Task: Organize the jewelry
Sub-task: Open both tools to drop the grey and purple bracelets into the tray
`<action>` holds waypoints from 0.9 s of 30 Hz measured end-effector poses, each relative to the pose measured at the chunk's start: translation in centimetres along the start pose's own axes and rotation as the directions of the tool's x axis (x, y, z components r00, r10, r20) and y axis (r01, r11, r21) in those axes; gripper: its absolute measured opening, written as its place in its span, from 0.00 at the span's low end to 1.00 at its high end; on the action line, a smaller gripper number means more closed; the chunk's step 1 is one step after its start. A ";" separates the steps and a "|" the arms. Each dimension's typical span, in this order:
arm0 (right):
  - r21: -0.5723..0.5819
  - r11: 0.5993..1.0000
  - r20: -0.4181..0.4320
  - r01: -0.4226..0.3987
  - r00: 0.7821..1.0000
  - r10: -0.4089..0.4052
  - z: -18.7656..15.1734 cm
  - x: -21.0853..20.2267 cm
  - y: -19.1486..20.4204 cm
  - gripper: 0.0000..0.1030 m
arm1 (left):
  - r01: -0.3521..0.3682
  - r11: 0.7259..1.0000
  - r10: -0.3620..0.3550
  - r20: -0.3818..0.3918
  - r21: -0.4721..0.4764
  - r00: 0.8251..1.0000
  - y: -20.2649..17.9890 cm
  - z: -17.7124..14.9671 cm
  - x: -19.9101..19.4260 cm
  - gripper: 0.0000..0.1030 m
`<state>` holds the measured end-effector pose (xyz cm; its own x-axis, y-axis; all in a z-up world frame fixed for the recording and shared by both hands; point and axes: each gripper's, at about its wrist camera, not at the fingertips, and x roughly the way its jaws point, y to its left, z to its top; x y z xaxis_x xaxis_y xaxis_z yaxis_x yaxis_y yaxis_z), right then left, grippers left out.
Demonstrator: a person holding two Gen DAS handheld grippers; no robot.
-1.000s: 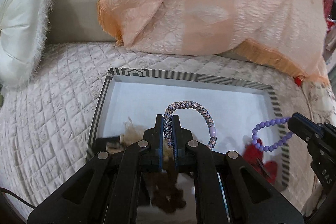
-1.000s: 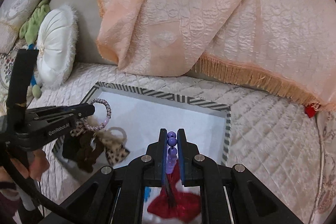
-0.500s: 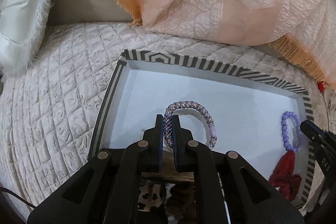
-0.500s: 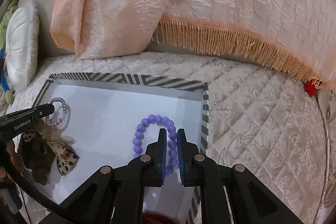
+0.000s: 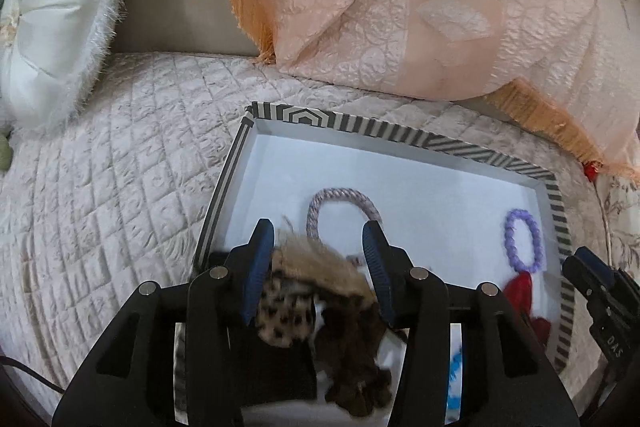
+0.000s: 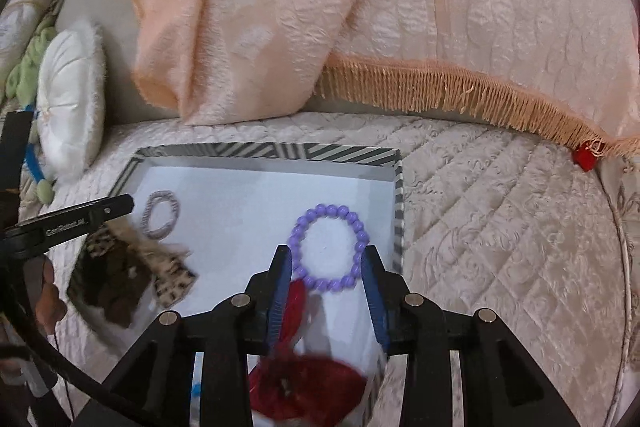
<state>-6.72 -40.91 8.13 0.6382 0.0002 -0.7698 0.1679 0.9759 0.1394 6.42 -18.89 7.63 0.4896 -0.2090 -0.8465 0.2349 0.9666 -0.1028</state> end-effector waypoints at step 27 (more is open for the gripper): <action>0.015 1.000 0.100 -0.021 0.995 0.019 -8.3 -12.7 6.5 0.38 | -0.022 0.997 0.011 0.151 0.072 0.989 -1.2 -12.0 -14.3 0.45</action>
<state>-19.97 -32.79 13.62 0.7131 -0.0027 -0.7011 0.1659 0.9722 0.1650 -10.89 -15.27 13.58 0.6130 -0.2186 -0.7592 0.2843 0.9576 -0.0461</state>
